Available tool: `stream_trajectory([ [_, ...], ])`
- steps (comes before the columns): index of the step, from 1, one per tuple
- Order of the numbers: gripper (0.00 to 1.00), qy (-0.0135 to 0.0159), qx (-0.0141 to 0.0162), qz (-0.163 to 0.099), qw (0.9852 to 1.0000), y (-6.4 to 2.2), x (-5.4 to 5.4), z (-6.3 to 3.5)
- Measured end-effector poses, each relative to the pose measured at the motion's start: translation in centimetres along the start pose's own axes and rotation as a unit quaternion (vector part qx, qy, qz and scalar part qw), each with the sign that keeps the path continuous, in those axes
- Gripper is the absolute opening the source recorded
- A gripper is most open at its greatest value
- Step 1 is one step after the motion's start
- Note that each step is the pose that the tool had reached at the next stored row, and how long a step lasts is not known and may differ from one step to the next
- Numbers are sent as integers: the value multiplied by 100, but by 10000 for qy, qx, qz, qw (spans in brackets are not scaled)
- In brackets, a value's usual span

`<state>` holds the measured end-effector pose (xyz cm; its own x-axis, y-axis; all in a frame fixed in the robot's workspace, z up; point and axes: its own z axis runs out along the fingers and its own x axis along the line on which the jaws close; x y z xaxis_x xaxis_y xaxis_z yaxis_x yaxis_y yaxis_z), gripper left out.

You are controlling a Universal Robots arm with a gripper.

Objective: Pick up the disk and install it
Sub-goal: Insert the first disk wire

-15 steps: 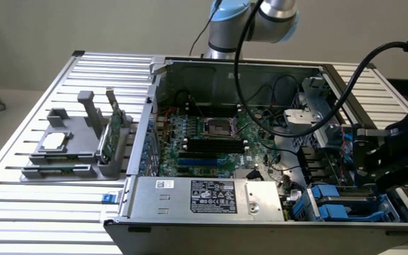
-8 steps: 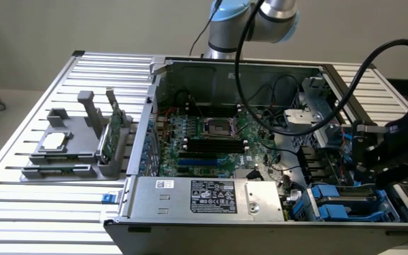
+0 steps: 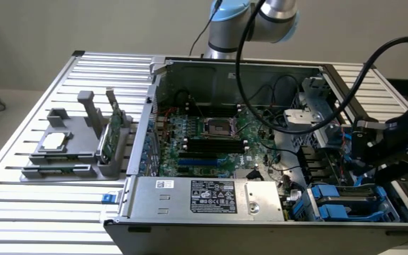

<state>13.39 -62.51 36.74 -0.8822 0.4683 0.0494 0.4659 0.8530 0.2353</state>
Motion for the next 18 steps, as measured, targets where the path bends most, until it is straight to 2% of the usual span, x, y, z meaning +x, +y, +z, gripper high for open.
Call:
stream_trajectory([
  [3,36,-3,-77,143,9999,-2,-1,8],
  [8,36,-29,-168,405,9990,-5,-2,25],
  [14,36,-85,-242,747,9969,-11,-4,51],
  [18,36,-131,-275,968,9948,-16,-6,73],
])
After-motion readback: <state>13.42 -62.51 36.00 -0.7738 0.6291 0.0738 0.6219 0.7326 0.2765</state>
